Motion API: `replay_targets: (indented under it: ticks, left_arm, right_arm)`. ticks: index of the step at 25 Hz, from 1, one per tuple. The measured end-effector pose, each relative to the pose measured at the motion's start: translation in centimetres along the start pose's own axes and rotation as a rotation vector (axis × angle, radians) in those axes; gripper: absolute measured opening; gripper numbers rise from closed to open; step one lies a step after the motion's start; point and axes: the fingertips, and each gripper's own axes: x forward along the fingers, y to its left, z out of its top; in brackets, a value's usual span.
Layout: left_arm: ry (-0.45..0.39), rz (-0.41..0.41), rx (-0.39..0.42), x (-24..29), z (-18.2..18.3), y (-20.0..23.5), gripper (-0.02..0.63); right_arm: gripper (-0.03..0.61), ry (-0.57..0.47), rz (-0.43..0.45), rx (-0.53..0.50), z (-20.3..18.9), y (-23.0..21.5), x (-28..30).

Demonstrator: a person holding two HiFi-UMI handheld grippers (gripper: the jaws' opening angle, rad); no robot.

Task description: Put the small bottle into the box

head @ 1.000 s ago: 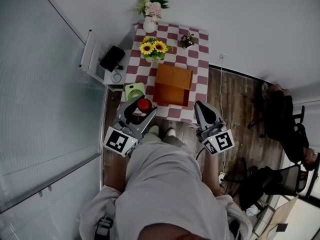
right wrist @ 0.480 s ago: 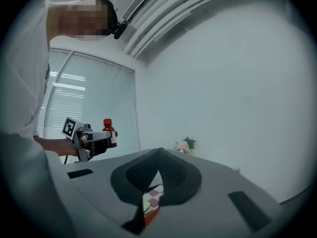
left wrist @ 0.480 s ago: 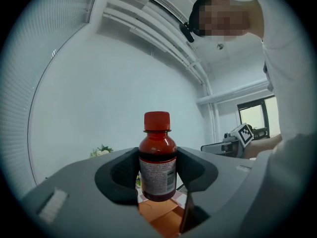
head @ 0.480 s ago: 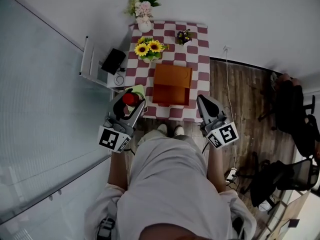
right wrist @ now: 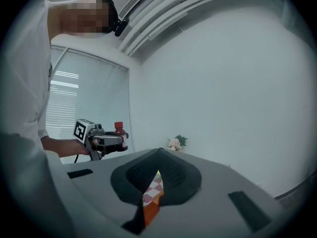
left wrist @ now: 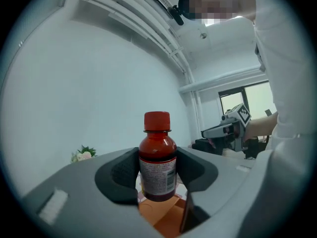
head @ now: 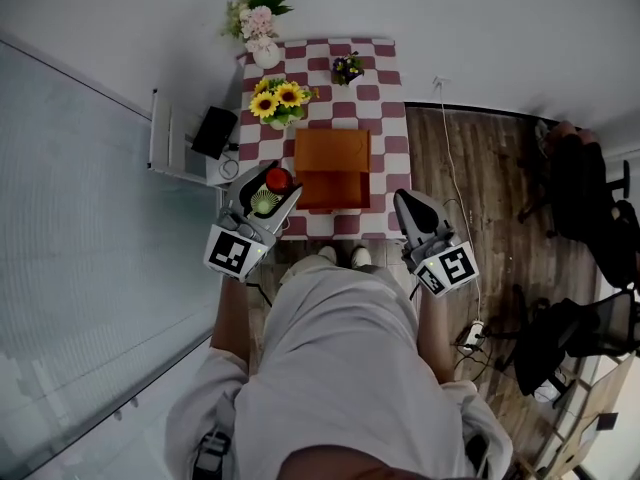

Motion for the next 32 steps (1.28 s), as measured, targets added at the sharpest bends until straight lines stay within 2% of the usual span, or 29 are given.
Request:
replay_targets:
  ticks: [10, 17, 22, 29, 32]
  left_arm:
    - [0.204, -0.187, 0.116, 6.2, -6.6, -2.1, 0.216]
    - [0.291, -0.298, 0.136, 10.3, -11.3, -3.5, 0.216]
    - [0.379, -0.367, 0.2, 12.8, -15.7, -4.3, 0.216]
    - [0.515, -0.478, 0.221, 14.4, -22.4, -6.6, 0.216]
    - [0.58, -0.538, 0.26, 15.0, -25.4, -7.6, 0.216]
  right_arm:
    - [0.002, -0.016, -0.13, 0.012, 0.3, -1.0, -2.9]
    - [0.002, -0.026, -0.223, 0.03, 0.6, -1.8, -5.1]
    - [0.002, -0.029, -0.292, 0.03, 0.8, -2.3, -6.6]
    - [0.002, -0.019, -0.38, 0.034, 0.8, -2.7, -8.8]
    - [0.002, -0.019, -0.415, 0.03, 1.0, -2.6, -9.8]
